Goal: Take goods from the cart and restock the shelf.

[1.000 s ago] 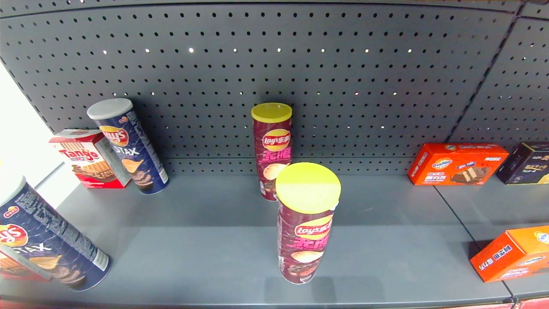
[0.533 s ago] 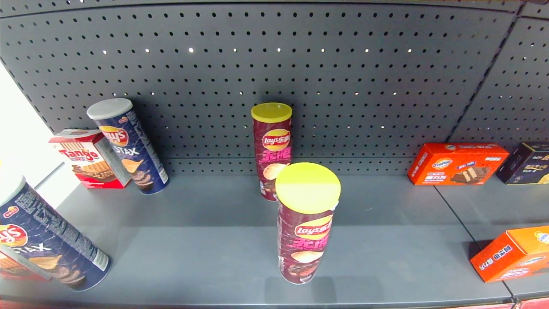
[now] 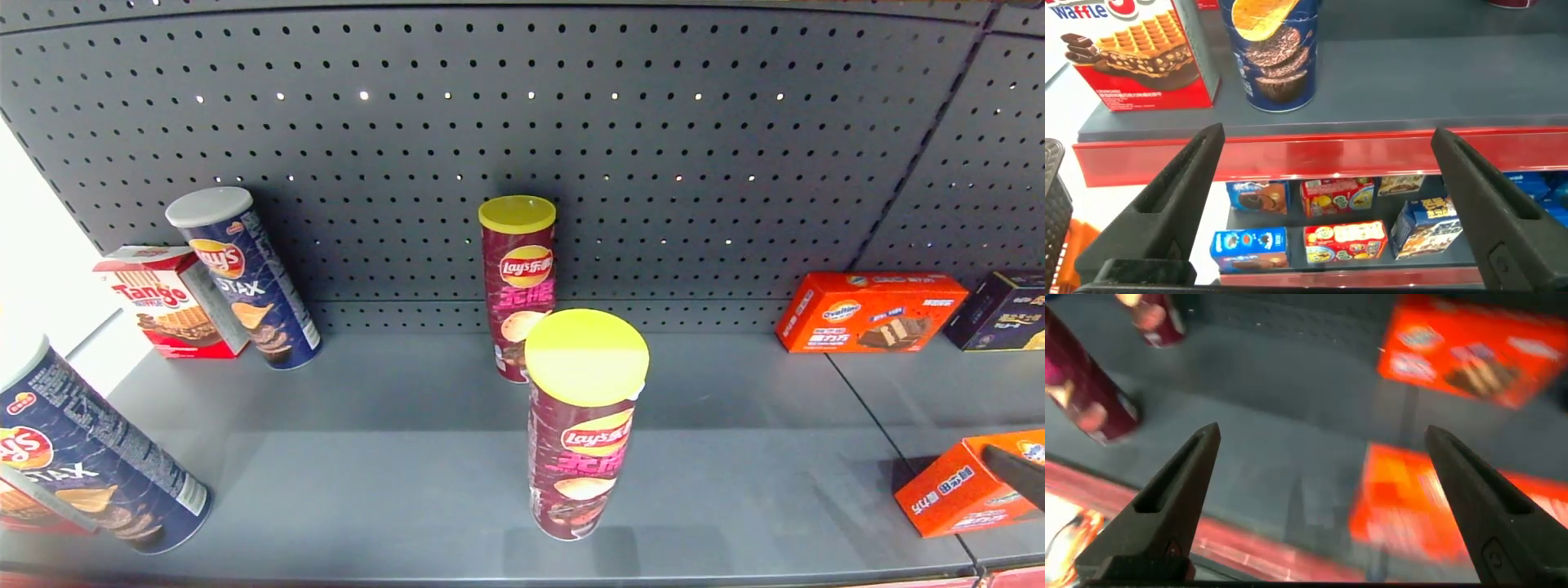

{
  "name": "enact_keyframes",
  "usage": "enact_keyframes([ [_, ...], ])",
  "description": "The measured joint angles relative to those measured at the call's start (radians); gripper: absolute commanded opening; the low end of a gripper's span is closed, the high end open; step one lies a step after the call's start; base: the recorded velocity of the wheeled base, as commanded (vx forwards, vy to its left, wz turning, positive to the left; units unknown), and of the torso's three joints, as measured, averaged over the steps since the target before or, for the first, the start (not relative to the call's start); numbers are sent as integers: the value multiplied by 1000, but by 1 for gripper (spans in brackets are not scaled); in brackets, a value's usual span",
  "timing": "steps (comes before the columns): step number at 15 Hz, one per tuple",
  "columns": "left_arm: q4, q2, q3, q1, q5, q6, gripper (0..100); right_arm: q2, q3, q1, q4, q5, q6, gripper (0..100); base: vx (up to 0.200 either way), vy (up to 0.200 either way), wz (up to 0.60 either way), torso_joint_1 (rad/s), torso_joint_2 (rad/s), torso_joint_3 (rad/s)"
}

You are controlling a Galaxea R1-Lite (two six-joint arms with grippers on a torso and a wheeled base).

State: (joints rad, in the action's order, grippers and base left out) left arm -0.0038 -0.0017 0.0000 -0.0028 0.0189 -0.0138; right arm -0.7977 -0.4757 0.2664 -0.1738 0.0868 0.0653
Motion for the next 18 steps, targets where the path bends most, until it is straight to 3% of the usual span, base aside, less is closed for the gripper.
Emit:
enact_keyframes([
  [6, 0, 0, 0, 0, 0, 0, 100, -383, -82, 214, -116, 3, 8, 100, 0, 0, 0, 0, 0, 0],
  [11, 1, 1, 0, 0, 1, 1, 100, -591, -106, 303, -366, -39, 4, 100, 0, 0, 0, 0, 0, 0],
  [18, 1, 1, 0, 0, 1, 2, 100, -707, -139, 422, -376, -48, 5, 100, 0, 0, 0, 0, 0, 0],
])
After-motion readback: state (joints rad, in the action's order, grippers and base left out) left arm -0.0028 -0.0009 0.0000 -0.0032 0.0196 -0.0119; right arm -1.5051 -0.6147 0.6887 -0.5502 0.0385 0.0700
